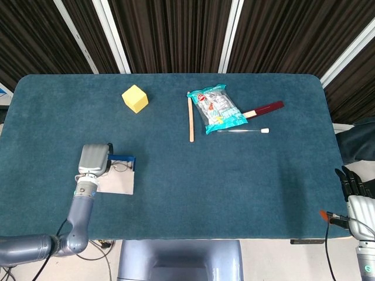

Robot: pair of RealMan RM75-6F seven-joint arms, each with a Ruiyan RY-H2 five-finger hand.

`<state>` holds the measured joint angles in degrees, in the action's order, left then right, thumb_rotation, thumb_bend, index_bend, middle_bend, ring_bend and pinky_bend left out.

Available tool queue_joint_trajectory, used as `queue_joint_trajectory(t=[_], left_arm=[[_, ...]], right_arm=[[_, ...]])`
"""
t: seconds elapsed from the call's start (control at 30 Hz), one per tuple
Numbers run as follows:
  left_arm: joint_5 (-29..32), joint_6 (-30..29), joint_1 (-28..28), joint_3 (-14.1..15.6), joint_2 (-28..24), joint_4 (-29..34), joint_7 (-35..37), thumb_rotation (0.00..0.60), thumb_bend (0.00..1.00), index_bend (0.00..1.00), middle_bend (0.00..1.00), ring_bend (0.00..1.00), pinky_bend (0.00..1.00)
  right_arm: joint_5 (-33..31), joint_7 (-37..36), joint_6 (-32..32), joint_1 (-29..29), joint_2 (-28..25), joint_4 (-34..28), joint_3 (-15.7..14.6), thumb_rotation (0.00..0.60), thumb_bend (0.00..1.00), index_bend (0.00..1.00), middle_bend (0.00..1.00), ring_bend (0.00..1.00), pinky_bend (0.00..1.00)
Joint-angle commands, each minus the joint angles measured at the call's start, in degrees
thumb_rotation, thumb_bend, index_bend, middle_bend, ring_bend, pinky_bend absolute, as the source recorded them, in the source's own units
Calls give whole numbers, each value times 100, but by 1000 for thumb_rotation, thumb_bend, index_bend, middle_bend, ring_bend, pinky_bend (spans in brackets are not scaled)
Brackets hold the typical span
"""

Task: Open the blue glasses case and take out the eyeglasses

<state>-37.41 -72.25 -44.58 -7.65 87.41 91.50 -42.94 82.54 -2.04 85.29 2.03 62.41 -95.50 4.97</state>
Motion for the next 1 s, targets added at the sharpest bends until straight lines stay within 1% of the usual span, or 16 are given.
queue_joint_trajectory(t=[0.03,0.27,0.53,0.6,0.67,0.77,0.83,0.9,0.93,1.0], left_arm=[[-16,26,33,22,-18,-36,22,600,423,586,1000,1000,1000],[-22,103,110,42,-7,-133,46,600,423,586,1000,1000,1000],[114,128,130,-82,69,-273,28,600,422,576,1000,1000,1000],[172,130,128,-135,95,-332,30,600,397,527,1000,1000,1000],[282,152,127,-217,137,-409,46,600,301,406,1000,1000,1000],[391,174,125,-277,164,-454,27,600,171,288,1000,1000,1000],[404,165,134,-290,160,-459,9,600,147,257,1000,1000,1000],[397,142,162,-311,134,-428,39,600,145,247,1000,1000,1000],[388,129,180,-322,115,-400,63,600,149,248,1000,1000,1000],[360,100,229,-345,57,-303,137,600,194,286,1000,1000,1000]], right_arm=[[-8,-3,-6,1,-2,-6,2,600,174,0,0,0,179],[-15,-12,-17,1,-17,-22,1,600,175,0,0,0,179],[-22,-11,-38,9,-21,-28,-1,600,175,0,0,0,179],[-24,-9,-43,11,-22,-30,-1,600,174,0,0,0,179],[-25,-4,-46,12,-23,-31,-2,600,175,0,0,0,179],[-33,-4,-43,9,-24,-34,1,600,174,0,0,0,179],[-37,-5,-44,9,-25,-36,2,600,174,0,0,0,179],[-35,-3,-49,10,-28,-38,-1,600,175,0,0,0,179],[-33,-3,-49,10,-29,-41,-2,600,174,0,0,0,179],[-28,0,-46,9,-29,-44,-4,600,175,0,0,0,179]])
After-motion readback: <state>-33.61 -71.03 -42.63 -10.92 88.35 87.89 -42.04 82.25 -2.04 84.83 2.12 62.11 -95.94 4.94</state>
